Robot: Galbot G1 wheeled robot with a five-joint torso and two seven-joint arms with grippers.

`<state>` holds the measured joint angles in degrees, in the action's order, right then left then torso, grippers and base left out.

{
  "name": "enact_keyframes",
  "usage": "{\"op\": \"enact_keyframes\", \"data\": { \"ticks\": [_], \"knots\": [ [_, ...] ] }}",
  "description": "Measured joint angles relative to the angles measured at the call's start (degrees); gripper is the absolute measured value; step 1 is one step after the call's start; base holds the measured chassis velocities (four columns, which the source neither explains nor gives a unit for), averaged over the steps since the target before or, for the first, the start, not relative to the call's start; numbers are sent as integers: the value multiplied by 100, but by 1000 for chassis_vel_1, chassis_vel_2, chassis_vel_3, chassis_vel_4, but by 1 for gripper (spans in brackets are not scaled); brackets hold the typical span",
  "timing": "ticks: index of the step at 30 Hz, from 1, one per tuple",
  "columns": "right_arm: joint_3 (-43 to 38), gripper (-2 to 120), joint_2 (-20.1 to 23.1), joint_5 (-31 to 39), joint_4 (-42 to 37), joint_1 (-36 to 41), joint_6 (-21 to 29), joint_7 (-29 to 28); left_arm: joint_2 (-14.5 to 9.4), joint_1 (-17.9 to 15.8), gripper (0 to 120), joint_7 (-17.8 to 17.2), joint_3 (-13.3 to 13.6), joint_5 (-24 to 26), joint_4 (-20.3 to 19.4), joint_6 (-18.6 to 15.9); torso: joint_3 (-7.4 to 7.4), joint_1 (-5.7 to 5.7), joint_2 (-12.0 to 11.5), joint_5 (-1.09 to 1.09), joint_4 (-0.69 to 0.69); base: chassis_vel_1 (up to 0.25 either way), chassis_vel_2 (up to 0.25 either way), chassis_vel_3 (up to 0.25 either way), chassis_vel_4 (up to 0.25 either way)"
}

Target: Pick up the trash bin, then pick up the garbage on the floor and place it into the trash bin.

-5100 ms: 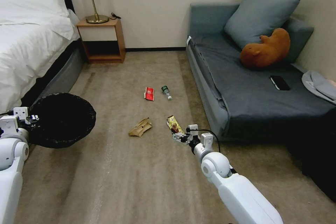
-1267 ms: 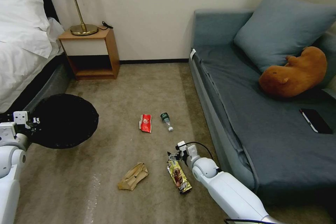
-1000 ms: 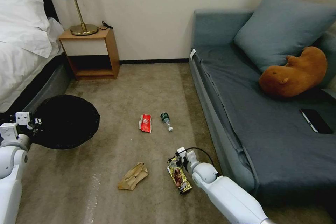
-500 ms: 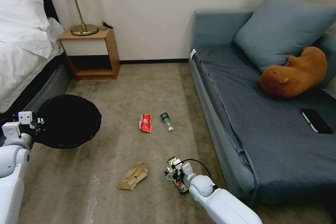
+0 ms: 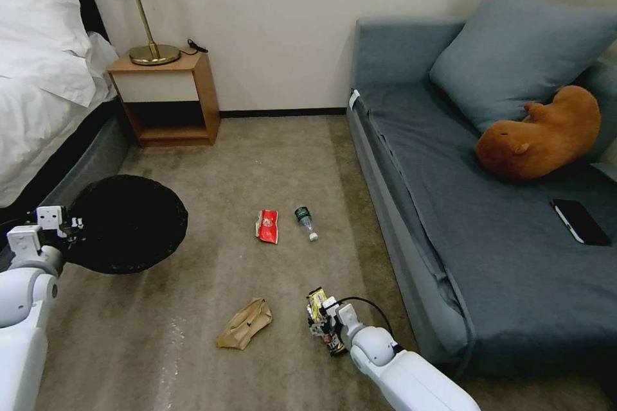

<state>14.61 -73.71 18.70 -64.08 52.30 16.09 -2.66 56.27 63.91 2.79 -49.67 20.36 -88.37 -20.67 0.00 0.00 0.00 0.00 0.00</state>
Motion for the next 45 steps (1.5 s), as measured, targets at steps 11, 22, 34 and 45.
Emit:
{"op": "enact_keyframes", "data": {
  "ticks": [11, 22, 34, 45],
  "knots": [
    [-7, 100, -13, -34, 146, -7, -95, 25, 17, -20, 3, 3, 10, 13, 1, 5, 0, 0, 0, 0, 0, 0, 0, 0, 0],
    [-36, 72, -28, -100, 206, 38, -189, 167, 6, -17, 3, 5, 5, 58, 4, 14, 0, 0, 1, 0, 0, 0, 0, 0, 0],
    [-87, 28, -39, -261, 199, 159, -302, 300, 15, -20, 3, 8, -20, 116, 2, 14, 0, 0, 1, 4, 3, 0, 0, 0, 0],
    [-180, 0, -27, -246, 153, 110, -314, 280, 14, 21, 3, 12, -33, 136, -36, 15, 1, 0, 0, -3, -4, 0, 0, 0, 0]
  ]
}}
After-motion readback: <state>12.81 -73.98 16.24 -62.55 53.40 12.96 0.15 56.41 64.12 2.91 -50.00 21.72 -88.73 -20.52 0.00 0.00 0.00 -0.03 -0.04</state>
